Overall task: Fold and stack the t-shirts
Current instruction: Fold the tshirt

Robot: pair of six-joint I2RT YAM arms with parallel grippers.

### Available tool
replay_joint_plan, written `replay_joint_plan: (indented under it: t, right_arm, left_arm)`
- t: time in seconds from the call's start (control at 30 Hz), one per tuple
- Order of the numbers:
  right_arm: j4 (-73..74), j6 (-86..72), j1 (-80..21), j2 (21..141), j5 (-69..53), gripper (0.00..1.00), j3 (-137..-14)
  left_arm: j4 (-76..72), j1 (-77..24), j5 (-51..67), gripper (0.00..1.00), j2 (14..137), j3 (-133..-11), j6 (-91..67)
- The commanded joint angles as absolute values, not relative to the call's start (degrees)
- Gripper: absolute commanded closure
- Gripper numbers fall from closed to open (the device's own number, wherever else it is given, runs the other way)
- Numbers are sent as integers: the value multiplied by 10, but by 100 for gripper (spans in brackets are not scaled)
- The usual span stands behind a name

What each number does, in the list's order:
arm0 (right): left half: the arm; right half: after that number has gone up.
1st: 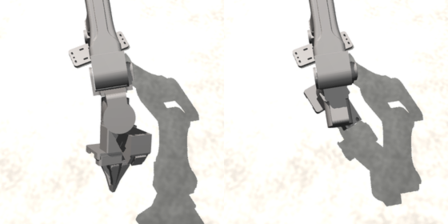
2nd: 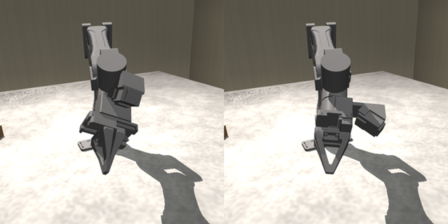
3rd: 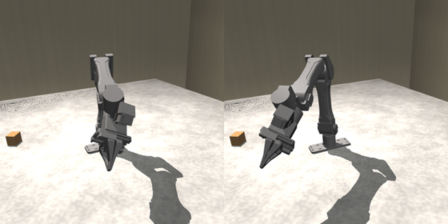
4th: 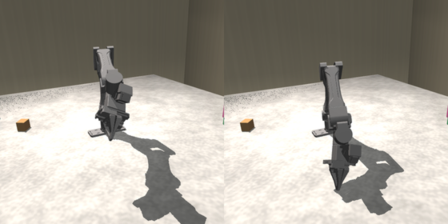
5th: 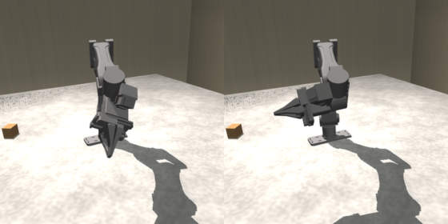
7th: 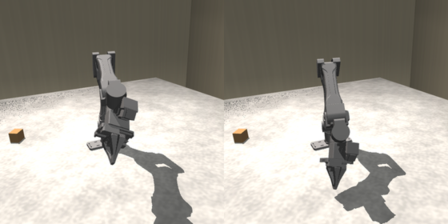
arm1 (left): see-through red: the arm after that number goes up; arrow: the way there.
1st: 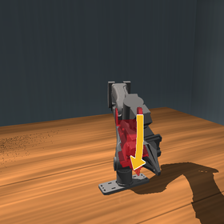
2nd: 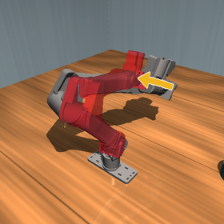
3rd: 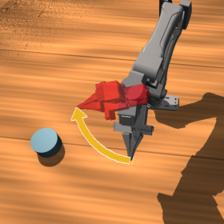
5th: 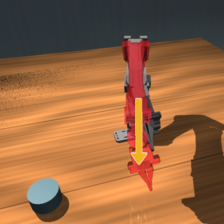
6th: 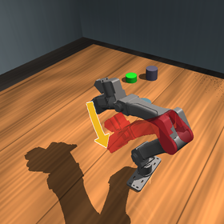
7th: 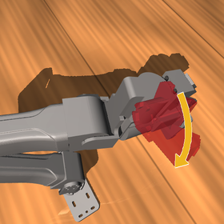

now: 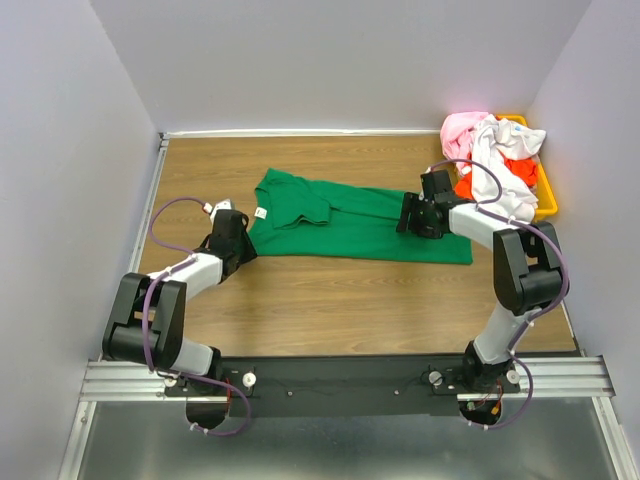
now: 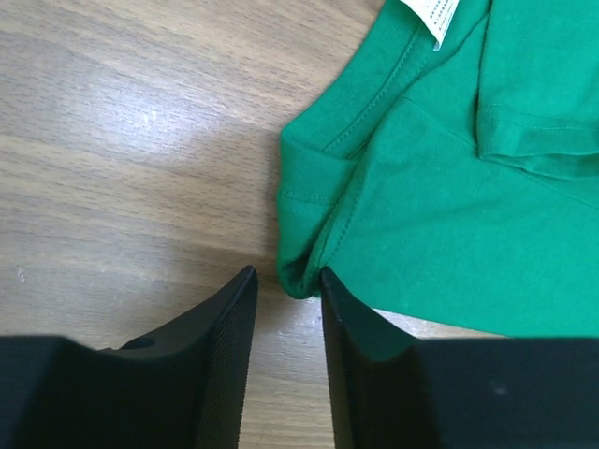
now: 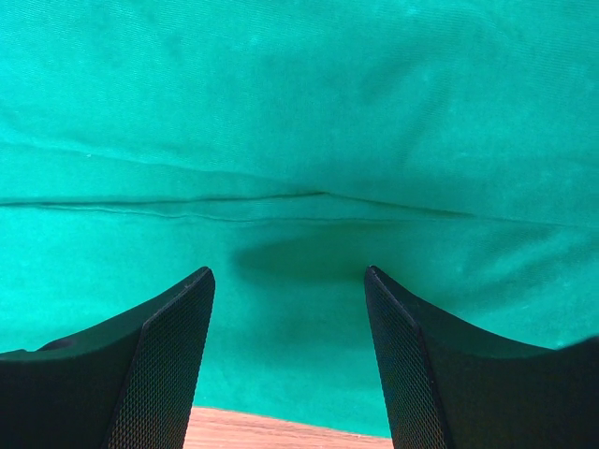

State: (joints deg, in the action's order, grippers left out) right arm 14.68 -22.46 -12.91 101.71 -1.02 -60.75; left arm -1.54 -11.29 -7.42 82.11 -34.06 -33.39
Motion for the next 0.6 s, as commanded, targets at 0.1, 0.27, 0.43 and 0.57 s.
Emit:
replay_joint_plan:
  t: [0.1, 0.27, 0.43, 0.57]
  right_arm:
    - [154, -225, -129, 1038, 26, 27, -592]
    - [154, -228, -128, 1048, 33, 27, -587]
    - [154, -228, -125, 1051, 39, 27, -585]
    - [155, -227, -122, 1050, 43, 27, -584]
  left_arm:
    - [-26, -105, -72, 68, 829, -341, -327]
    - [-28, -102, -71, 79, 833, -340, -325]
    - [-28, -96, -69, 85, 843, -344, -324]
    - [-25, -91, -69, 92, 847, -345, -324]
